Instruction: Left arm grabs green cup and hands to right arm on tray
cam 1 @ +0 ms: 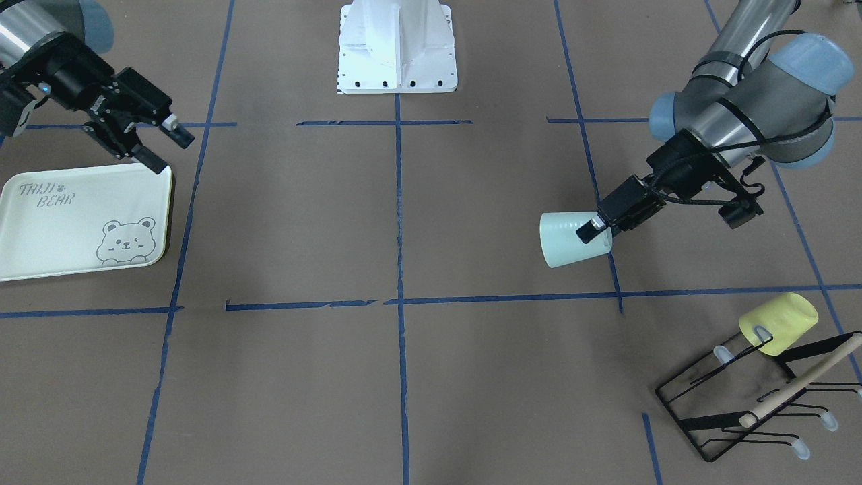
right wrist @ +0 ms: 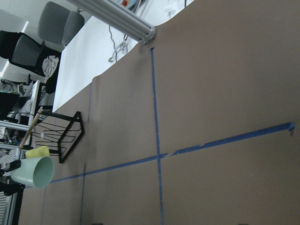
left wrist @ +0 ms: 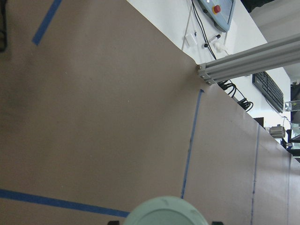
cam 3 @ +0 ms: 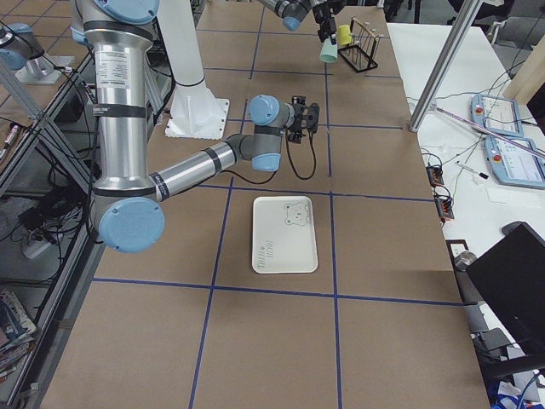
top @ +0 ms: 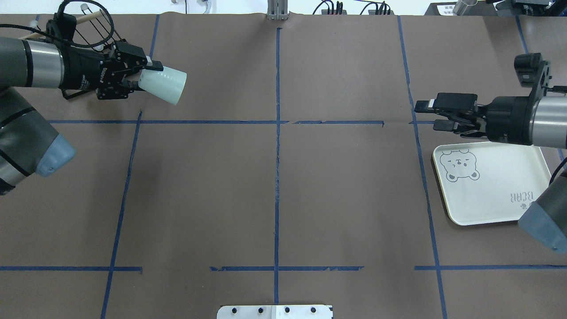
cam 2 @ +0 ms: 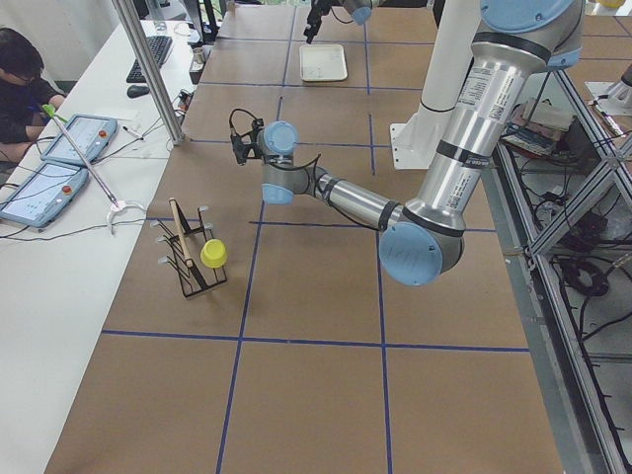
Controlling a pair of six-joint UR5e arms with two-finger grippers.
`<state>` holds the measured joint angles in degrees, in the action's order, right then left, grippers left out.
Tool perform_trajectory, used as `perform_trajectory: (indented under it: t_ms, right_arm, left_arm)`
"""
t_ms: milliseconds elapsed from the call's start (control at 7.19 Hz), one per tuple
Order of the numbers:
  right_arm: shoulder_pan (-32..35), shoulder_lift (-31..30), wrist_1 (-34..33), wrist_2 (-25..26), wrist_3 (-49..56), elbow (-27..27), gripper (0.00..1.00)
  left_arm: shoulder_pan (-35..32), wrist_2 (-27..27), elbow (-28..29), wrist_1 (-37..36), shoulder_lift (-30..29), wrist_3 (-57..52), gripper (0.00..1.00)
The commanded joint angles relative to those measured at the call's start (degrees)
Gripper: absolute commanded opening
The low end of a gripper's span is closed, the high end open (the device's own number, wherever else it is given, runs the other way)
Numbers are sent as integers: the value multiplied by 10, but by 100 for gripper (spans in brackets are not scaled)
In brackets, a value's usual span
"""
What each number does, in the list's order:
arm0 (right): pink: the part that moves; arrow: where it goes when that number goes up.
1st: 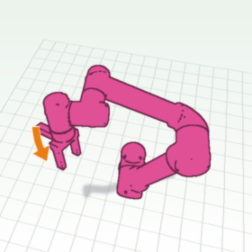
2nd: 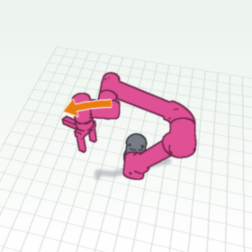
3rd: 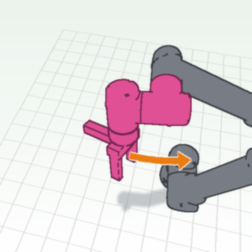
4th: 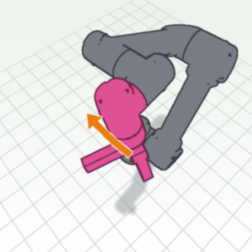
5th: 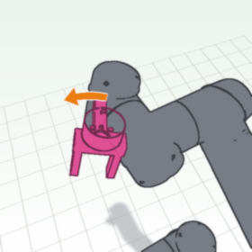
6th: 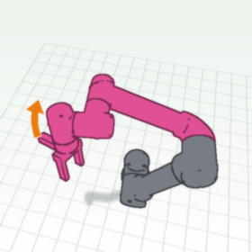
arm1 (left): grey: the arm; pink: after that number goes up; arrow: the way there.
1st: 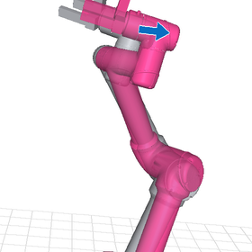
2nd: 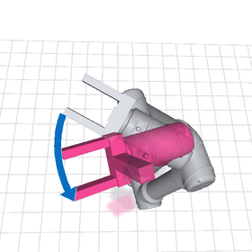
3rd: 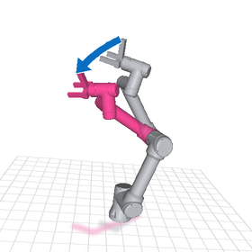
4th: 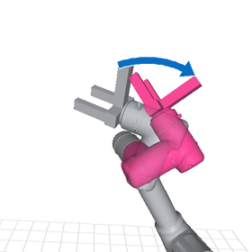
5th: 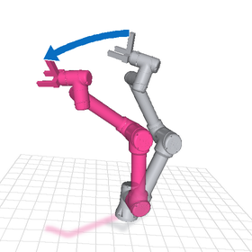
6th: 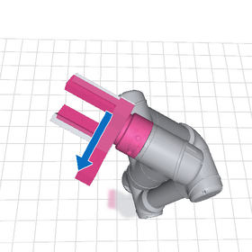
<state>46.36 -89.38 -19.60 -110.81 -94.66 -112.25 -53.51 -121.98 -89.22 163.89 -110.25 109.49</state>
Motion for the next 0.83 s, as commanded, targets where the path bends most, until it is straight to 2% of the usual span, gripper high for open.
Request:
perform_trajectory:
  t_ms: [0, 139, 278, 417, 695]
  right_arm:
    - [-96, 5, 134, 107, -68, 0, 100]
    - [-157, 11, 171, 178, -69, 1, 100]
    - [-193, 52, 186, 216, -70, 11, 100]
    - [-204, 121, 184, 218, -71, 49, 100]
    - [-204, 185, 182, 219, -75, 84, 100]
  left_arm:
    - [26, 8, -40, 39, 1, 87, 37]
    - [35, 8, -44, 83, 0, 141, 37]
    - [40, 7, -46, 119, 0, 160, 37]
    - [52, 7, -46, 136, -1, 158, 37]
    - [89, 5, -46, 163, -7, 154, 37]
